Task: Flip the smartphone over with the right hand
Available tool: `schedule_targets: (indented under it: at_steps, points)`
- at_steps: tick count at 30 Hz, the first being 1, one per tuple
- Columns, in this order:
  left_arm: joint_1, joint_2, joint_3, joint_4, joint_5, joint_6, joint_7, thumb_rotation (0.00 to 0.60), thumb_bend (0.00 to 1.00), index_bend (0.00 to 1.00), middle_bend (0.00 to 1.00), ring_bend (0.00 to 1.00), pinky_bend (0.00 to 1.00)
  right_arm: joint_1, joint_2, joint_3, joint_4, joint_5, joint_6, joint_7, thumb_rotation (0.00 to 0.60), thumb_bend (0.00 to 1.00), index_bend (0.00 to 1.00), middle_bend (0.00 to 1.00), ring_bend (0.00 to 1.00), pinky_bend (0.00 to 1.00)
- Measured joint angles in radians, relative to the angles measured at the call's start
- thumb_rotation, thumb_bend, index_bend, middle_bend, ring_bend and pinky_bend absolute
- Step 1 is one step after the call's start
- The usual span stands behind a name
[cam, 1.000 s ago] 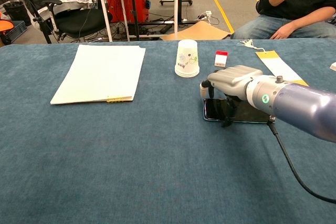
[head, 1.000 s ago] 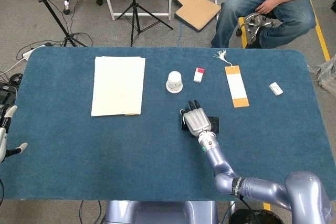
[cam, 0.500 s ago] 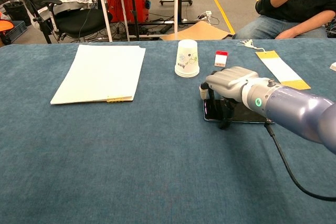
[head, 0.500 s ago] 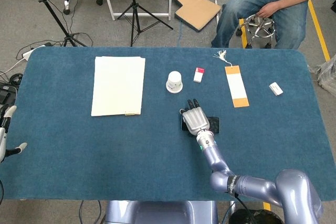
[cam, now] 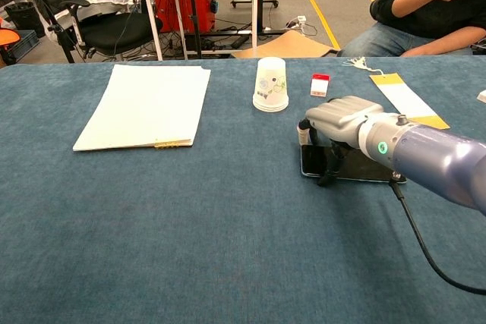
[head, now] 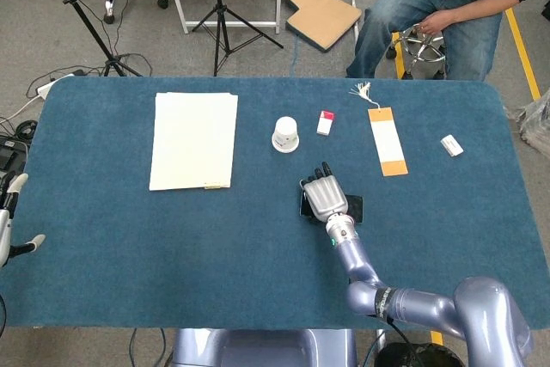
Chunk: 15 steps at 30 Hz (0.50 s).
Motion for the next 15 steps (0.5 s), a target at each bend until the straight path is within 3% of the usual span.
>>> schedule_targets:
  at_steps: [15]
  points:
    - [0.005,0.01,0.004,-0.01,0.013,0.01,-0.014,0.6,0.0,0.0,0.0,0.0,0.0,-0.055,0.074,0.024,-0.17,-0.206,0.053,0.25,0.6,0.1,0.51,0.54,0.21,0.01]
